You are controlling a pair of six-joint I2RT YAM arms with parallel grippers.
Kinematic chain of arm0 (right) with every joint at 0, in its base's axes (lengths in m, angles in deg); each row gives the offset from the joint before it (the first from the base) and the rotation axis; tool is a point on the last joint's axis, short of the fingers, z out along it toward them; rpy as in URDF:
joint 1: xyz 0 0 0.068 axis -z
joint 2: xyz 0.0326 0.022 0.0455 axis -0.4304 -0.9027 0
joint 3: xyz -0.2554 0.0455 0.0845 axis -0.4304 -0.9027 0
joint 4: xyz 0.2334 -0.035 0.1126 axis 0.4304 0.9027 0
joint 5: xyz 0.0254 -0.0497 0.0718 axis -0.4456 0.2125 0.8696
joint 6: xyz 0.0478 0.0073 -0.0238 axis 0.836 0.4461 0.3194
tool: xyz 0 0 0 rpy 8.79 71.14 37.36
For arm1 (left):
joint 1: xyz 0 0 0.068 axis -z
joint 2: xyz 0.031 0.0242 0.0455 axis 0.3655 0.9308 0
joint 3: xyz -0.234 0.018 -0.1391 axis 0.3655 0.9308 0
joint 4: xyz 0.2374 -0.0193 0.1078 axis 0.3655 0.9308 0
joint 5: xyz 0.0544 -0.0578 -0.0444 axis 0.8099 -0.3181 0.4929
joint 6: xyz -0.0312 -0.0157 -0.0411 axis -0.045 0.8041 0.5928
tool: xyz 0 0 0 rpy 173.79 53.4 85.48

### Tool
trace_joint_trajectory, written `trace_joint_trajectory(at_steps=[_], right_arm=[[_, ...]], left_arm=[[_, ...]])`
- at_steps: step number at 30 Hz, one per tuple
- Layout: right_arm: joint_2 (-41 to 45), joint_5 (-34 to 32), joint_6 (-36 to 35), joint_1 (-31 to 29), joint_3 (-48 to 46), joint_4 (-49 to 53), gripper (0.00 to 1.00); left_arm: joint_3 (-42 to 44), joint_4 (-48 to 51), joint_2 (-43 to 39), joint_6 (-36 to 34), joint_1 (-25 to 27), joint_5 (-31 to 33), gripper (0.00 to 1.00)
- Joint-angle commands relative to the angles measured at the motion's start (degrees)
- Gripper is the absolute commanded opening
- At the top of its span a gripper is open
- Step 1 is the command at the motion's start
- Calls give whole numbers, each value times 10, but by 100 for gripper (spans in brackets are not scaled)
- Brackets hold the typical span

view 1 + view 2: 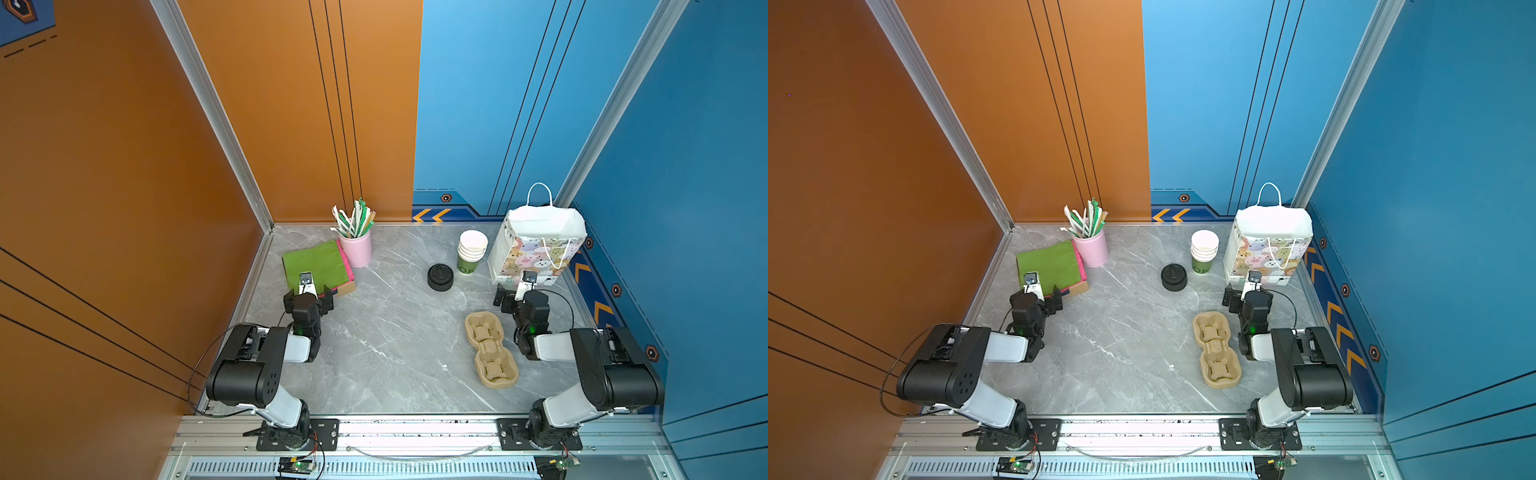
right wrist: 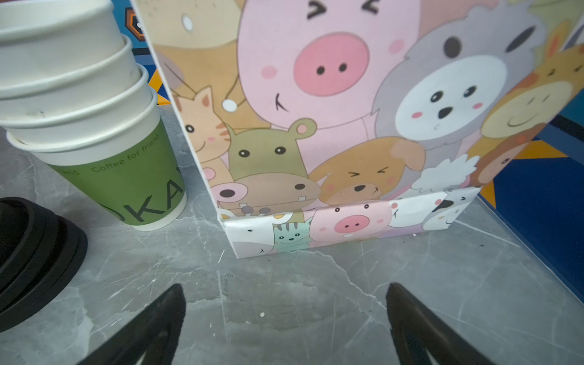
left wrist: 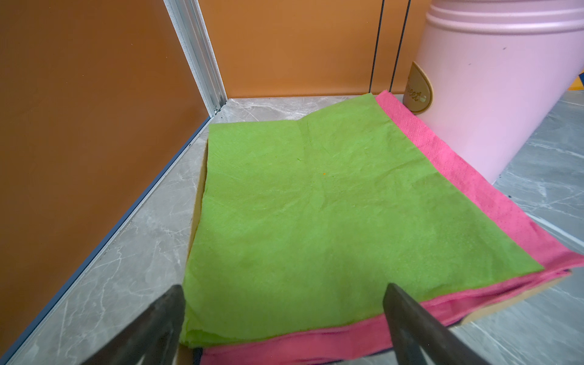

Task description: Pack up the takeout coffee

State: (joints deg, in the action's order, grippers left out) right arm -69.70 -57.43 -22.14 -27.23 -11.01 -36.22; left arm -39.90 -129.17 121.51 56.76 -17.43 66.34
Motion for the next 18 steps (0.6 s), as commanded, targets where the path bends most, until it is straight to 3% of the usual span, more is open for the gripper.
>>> trace_joint_trajectory(at_steps=[1, 6, 9, 14, 18], right_arm=[[-2, 7, -11, -1, 8, 7, 100], [50, -10, -33, -24, -23, -10, 100], [110, -24, -38, -38, -31, 41, 100], [235, -41, -19, -68, -28, 183, 100], [388, -72, 2, -125, -7, 353, 100]], left_arm=[[-4, 8, -7, 8, -2, 8, 98], [32, 10, -88, 1, 10, 34, 98], [47, 44, -155, -1, 26, 58, 98], [41, 171, -290, 29, 74, 97, 98], [-25, 376, -411, 84, 99, 81, 98]])
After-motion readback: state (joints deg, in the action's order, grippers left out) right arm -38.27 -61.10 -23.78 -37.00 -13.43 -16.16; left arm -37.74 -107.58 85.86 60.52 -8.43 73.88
